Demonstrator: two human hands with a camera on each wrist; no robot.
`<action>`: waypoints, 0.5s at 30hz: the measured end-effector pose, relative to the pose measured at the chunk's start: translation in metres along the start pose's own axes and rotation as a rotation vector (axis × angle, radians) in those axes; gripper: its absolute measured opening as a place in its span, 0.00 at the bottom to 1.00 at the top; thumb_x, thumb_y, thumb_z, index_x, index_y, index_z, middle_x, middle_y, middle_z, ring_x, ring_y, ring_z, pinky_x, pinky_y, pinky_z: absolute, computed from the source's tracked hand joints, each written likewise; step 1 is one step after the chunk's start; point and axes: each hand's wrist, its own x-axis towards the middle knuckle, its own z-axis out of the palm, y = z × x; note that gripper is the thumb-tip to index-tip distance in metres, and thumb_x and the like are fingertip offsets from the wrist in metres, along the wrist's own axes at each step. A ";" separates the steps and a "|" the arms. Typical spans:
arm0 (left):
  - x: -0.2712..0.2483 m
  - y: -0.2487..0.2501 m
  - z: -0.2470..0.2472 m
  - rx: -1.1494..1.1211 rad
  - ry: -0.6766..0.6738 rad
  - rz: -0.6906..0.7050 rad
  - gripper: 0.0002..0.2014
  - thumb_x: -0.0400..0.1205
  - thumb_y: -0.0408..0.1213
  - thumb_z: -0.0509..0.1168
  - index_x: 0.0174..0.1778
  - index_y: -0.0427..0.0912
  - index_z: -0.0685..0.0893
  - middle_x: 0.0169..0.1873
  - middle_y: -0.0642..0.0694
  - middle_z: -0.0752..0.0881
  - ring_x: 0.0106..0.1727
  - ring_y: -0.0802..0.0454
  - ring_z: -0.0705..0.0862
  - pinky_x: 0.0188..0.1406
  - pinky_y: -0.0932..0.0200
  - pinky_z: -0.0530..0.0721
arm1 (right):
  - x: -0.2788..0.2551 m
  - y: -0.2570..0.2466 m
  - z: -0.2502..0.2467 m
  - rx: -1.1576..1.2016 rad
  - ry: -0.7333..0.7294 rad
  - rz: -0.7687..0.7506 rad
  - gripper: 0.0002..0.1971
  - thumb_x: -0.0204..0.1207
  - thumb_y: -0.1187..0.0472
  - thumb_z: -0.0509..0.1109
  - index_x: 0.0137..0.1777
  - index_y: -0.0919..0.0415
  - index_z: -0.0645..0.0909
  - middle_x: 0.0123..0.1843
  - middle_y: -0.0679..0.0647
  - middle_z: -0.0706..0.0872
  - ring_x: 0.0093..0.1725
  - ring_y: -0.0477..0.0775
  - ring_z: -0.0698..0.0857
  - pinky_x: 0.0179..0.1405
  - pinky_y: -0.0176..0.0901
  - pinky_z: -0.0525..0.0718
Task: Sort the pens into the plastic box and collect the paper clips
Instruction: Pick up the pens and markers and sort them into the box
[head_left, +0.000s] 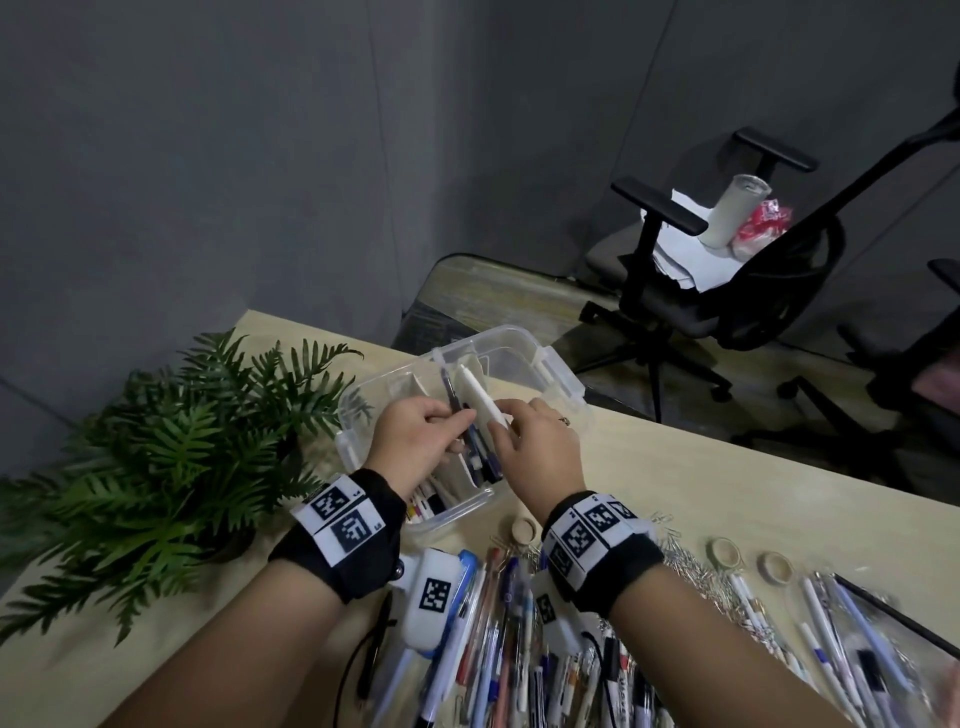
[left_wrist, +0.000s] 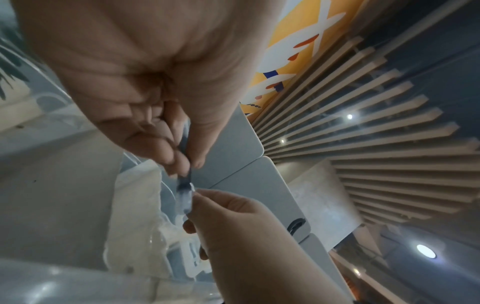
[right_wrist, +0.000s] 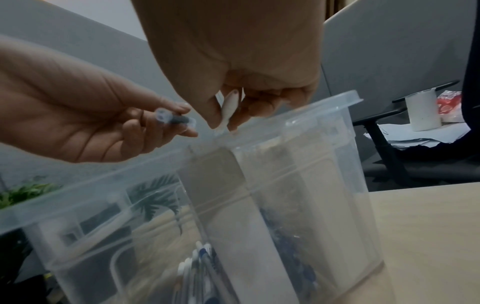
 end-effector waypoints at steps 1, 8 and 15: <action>0.003 0.000 0.000 0.009 -0.009 -0.014 0.09 0.78 0.39 0.71 0.42 0.34 0.87 0.29 0.42 0.87 0.27 0.57 0.84 0.27 0.63 0.80 | 0.001 -0.001 0.002 -0.026 -0.016 0.006 0.15 0.82 0.50 0.61 0.66 0.48 0.79 0.53 0.50 0.82 0.56 0.55 0.80 0.55 0.51 0.75; 0.005 0.002 -0.004 0.110 -0.093 -0.092 0.14 0.78 0.47 0.71 0.41 0.38 0.87 0.31 0.38 0.89 0.29 0.47 0.87 0.35 0.54 0.88 | -0.003 0.011 0.000 0.161 0.031 0.002 0.16 0.84 0.51 0.57 0.66 0.52 0.79 0.61 0.52 0.81 0.63 0.55 0.77 0.64 0.51 0.72; -0.040 0.018 0.011 0.068 -0.204 -0.017 0.07 0.82 0.38 0.67 0.50 0.38 0.84 0.39 0.43 0.87 0.25 0.55 0.79 0.20 0.66 0.79 | -0.050 0.075 -0.039 0.332 0.098 0.058 0.07 0.82 0.55 0.63 0.54 0.54 0.82 0.47 0.44 0.83 0.49 0.44 0.80 0.53 0.45 0.78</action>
